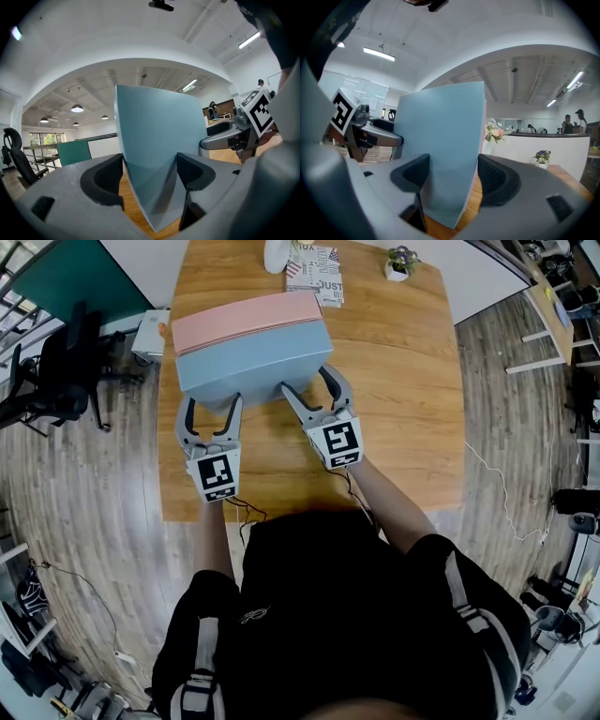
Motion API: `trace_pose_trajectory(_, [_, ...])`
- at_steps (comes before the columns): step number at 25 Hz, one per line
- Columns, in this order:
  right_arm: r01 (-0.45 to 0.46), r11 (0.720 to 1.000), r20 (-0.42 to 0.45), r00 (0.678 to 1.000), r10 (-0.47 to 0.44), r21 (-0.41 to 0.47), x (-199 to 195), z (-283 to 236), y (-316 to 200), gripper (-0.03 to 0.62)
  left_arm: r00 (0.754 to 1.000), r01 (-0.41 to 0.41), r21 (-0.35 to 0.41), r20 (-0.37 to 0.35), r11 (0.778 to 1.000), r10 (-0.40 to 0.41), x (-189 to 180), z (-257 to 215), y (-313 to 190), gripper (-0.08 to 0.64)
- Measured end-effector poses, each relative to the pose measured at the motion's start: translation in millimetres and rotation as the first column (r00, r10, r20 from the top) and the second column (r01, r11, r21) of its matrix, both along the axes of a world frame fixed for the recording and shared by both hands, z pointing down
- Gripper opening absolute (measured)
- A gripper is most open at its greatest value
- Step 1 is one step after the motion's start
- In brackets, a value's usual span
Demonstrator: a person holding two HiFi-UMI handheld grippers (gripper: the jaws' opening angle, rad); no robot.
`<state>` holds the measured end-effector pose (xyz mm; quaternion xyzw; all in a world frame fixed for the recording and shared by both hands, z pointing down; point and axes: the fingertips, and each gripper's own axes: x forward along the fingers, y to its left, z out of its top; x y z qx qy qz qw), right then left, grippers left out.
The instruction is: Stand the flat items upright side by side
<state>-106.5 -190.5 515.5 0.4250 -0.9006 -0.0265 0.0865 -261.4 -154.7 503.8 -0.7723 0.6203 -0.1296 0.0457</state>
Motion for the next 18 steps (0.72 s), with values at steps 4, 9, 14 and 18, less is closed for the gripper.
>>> trace_pose_trajectory(4, [0.006,1.000,-0.006,1.000,-0.006,-0.021,0,1,1,0.325,1.000,0.013,-0.019,-0.022,1.000,-0.014,0,2,2,0.368])
trace_pose_trajectory(9, [0.021,0.999,0.013,1.000,-0.021,-0.046,1,4,3,0.337,0.997,0.030,-0.037,-0.071,0.999,-0.033,0,5,6,0.371])
trace_pose_trajectory(14, [0.040,0.997,0.005,0.999,-0.040,-0.063,6,9,10,0.345,0.991,0.074,-0.071,-0.105,0.995,-0.081,-1,13,16,0.375])
trace_pose_trajectory(18, [0.059,0.996,0.003,0.998,-0.059,-0.066,8,8,12,0.345,0.986,0.098,-0.084,-0.126,0.992,-0.108,2,13,21,0.376])
